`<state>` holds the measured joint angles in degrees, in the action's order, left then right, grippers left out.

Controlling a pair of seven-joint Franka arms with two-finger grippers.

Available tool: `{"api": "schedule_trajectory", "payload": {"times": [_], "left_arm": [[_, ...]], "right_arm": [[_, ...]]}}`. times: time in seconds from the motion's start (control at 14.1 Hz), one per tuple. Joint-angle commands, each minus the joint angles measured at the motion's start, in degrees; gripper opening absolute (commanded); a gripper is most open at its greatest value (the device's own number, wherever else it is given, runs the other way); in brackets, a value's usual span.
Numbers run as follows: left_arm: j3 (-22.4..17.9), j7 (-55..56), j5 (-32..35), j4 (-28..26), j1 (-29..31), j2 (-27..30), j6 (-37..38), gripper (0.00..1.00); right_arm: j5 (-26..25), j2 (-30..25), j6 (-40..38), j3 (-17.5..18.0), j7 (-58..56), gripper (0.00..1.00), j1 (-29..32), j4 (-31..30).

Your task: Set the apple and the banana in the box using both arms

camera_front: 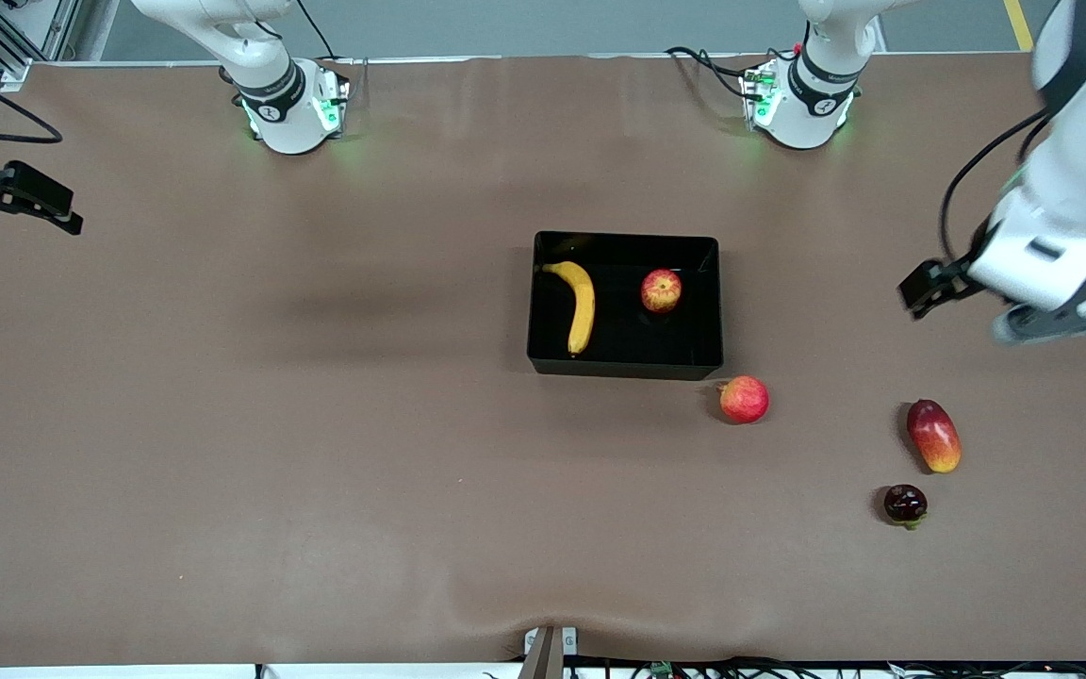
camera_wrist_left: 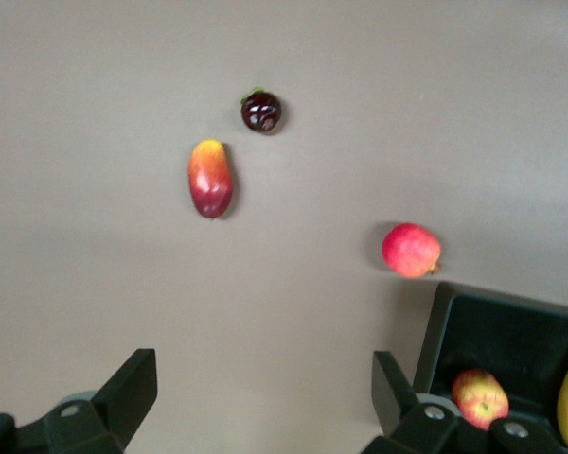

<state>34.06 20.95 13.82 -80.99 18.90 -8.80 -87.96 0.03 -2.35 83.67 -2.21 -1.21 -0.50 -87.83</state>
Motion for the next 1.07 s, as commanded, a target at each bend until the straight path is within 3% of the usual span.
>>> {"api": "schedule_trajectory", "payload": {"times": [0.0,0.14,0.43,1.0], "left_arm": [[-6.1,-3.6,-4.7,-4.4,-1.3,6.9,1.1,1.00],[-14.9,-3.9,-6.6,-8.0,-8.2,10.4,1.0,1.00],[-25.1,-7.6,-7.0,-10.7,-16.6,12.7,0.8,1.00],[-25.8,-11.5,-9.9,-9.9,-16.1,12.7,0.9,1.00]], "right_arm": [[0.8,-0.2,-0.4,-0.2,0.6,1.00,0.1,2.1],[0.6,-0.1,-0.2,-0.2,0.7,1.00,0.1,3.3],[0.1,-0.2,-0.4,-0.5,0.7,1.00,0.2,4.5],[0.1,0.2,-0.3,-0.5,0.7,1.00,0.4,4.4]]}}
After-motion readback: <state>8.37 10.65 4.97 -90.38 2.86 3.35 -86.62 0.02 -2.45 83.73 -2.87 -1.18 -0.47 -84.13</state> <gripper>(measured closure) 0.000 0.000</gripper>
